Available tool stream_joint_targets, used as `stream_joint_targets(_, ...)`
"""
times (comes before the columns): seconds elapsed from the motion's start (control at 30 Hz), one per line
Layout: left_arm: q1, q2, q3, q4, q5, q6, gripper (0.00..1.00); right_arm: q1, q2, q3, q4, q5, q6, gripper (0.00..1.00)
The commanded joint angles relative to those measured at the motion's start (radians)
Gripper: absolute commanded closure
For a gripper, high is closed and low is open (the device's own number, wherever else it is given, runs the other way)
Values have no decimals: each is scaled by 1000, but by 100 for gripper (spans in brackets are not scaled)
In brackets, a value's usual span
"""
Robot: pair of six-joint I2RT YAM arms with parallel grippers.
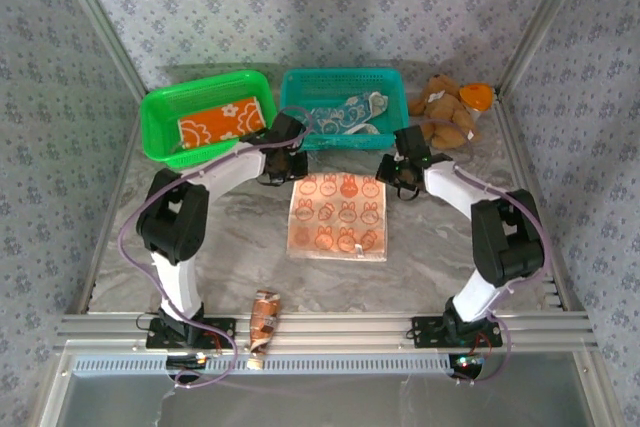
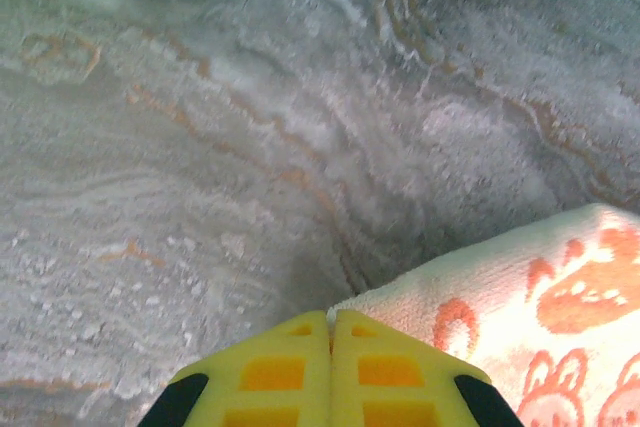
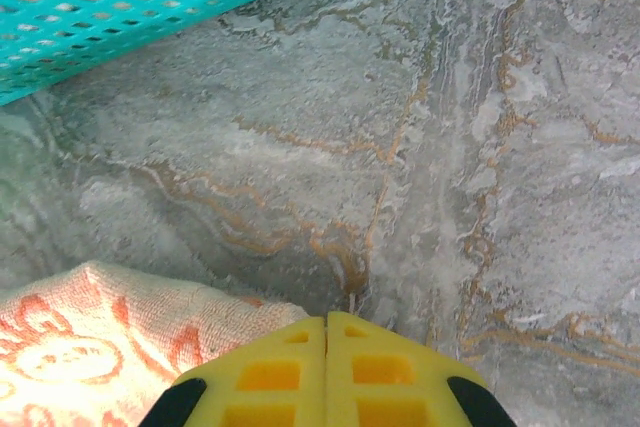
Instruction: Fold and stack the towels
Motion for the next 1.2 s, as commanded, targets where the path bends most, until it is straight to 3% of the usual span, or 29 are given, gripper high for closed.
stream_joint_targets(0.0,-17,-79,-68,78,-31,0,100,0,-81,-69,72,-19,-22,100)
stream_joint_targets(0.23,-71,-209,-245,200,-96,12,100,46,-254,-270,182,-19,-14,100)
stream_joint_targets(0.43,-172,-348,-477,341,-216,-8,100,164,-448,-498,253,83,-2,100)
stream_joint_targets(0.47,-192,-375,-525,370,-229,-14,96,191,-494,-540,262,107,3,100)
stream_joint_targets(0.5,-210,-398,-569,396,-242,-19,84,212,-531,-578,276,123,3,97)
stream_joint_targets(0.53,-226,-422,-613,418,-258,-30,69,234,-571,-615,279,149,6,84)
stream_joint_targets(0.6,-244,-468,-656,423,-272,-56,36,254,-635,-657,261,171,17,48)
stream_joint_targets(0.67,-256,-510,-661,387,-291,-65,38,258,-681,-665,235,169,10,53)
stream_joint_targets(0.73,-256,-534,-639,334,-292,-72,33,253,-691,-636,184,171,2,43)
stream_joint_targets(0.77,-256,-536,-617,297,-293,-78,25,251,-685,-617,159,171,-4,41)
stream_joint_targets(0.93,-254,-494,-498,141,-272,-123,31,230,-610,-489,18,127,-8,47)
stream_joint_targets(1.17,-196,-376,-393,43,-160,-258,56,178,-534,-424,-72,15,47,60)
